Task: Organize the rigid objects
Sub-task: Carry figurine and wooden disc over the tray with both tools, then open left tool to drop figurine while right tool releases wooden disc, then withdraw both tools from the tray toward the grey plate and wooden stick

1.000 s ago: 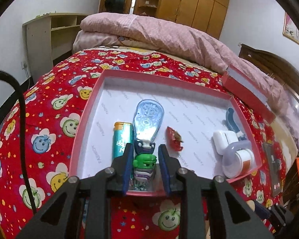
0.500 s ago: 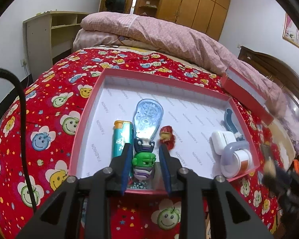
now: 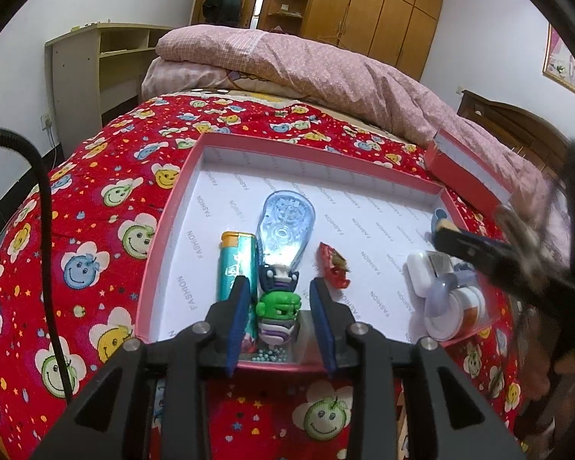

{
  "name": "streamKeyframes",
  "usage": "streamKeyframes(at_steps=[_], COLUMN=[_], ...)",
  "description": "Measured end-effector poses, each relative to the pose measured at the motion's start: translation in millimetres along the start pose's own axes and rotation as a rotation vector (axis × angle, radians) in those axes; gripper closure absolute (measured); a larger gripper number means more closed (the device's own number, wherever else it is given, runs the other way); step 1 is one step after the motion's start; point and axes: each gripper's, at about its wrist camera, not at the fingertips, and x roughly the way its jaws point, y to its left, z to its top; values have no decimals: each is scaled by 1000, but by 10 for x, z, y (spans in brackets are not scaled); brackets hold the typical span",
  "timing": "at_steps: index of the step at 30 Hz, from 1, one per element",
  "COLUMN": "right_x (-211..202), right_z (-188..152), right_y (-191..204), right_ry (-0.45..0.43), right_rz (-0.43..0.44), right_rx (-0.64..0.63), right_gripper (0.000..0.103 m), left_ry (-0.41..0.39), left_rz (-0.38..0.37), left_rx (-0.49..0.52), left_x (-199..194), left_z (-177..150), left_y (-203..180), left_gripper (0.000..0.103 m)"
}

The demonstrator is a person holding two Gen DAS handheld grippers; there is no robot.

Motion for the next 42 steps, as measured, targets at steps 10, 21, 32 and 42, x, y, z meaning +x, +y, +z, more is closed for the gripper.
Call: streamKeyframes(at_steps=[10,21,32,42], right_x=[315,306,80,-329], right_z=[154,148,139,-10], right_y=[-23,-30,73,135], right_ry=[40,42,13,-38], right_rz=[-30,-20,-31,35], right_rx=[2,12,-30,-18], right_gripper=[71,51,39,37], left_ry=[0,-3,-2,-37], left_rz=[0,15,15,35], left_rx=[3,28,31,38], left_x=[-8,-10,-31,-373], left_z=[-1,-6,10,55], left_y=[8,-33,-49,-31], left_gripper=[69,53,35,30])
